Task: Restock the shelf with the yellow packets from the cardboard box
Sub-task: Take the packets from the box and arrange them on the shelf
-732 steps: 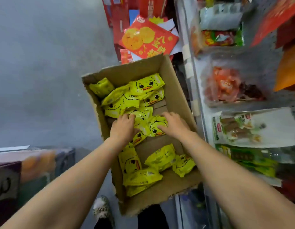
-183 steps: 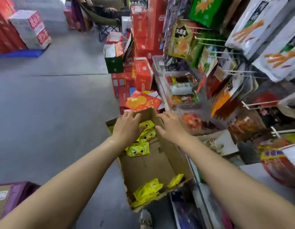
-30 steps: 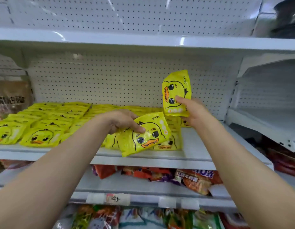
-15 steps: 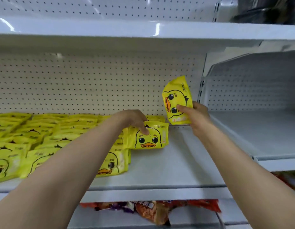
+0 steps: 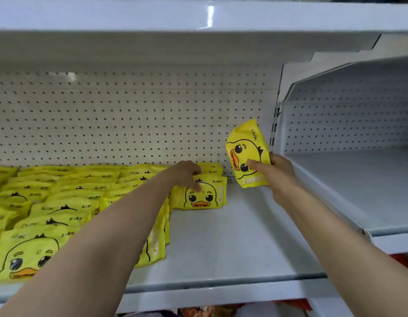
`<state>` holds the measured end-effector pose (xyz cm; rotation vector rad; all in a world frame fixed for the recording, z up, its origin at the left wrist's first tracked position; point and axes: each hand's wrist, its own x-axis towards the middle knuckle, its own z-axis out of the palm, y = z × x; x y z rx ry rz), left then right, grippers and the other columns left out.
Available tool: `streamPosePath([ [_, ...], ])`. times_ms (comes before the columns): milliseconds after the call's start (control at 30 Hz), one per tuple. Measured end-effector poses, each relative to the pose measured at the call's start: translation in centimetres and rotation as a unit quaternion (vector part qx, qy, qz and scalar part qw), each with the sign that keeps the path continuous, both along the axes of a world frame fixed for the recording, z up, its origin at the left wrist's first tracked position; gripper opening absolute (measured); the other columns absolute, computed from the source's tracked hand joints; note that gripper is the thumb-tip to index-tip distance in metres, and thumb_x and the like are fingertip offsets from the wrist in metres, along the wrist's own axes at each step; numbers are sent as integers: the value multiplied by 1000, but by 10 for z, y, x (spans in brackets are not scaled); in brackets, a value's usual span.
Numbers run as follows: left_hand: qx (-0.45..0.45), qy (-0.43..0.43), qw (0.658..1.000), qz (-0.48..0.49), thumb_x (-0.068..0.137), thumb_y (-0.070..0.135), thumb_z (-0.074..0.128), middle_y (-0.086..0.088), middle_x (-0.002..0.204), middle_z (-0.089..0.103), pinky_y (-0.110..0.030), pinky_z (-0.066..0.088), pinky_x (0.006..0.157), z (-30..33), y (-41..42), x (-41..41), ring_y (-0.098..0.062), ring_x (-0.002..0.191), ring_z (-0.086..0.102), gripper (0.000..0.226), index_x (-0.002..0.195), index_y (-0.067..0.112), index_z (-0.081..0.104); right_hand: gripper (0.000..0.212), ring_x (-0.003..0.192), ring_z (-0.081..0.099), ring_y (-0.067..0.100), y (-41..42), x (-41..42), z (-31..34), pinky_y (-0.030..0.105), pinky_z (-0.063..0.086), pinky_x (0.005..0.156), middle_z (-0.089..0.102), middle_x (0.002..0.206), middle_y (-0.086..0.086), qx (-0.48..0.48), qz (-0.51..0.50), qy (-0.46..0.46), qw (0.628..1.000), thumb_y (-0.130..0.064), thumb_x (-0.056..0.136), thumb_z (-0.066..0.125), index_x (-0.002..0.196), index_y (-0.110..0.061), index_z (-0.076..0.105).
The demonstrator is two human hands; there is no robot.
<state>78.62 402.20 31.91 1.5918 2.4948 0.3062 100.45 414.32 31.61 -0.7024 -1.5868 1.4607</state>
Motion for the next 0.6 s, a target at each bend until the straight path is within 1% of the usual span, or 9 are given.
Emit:
streamPosePath([
  [67,13,19,1000,-10,78,33,79,2,102,49,-28,36,76,-4,4,-5,-18,95,46,47,116,14,59,30,89,74,26,5,-3,-4,39,60,76,76,100,8,-2,4,-2,1000,-8,79,79,108,-10,73],
  [167,36,31,999,-20,78,29,79,2,99,50,-27,34,75,-8,7,-10,-17,94,46,39,108,15,59,30,90,73,26,9,-8,-9,43,60,81,76,100,8,-8,8,-10,1000,-9,80,79,109,-11,72],
  [300,39,60,997,-35,79,29,78,0,102,46,-29,35,78,-11,11,-14,-18,99,45,48,120,13,59,25,86,74,24,12,-11,-12,39,60,77,77,97,6,-4,17,-10,1000,-10,79,79,104,-14,74],
  [433,66,72,995,-27,77,31,79,3,105,44,-33,39,86,-18,17,-23,-22,110,47,57,127,24,54,26,88,74,25,17,-10,-11,39,60,76,77,96,4,3,37,-17,999,-11,80,78,106,-14,74],
  [500,78,89,993,-21,76,33,79,2,108,48,-34,40,86,-22,19,-26,-21,111,48,58,128,28,53,26,89,74,25,20,-9,-10,38,60,77,77,96,3,7,44,-20,999,-11,80,78,106,-15,74],
  [600,87,111,990,-8,75,36,80,1,115,53,-36,44,89,-29,20,-26,-21,113,50,60,126,28,51,24,89,74,23,23,-5,-10,40,60,81,77,96,2,14,51,-28,998,-11,80,79,103,-17,74],
])
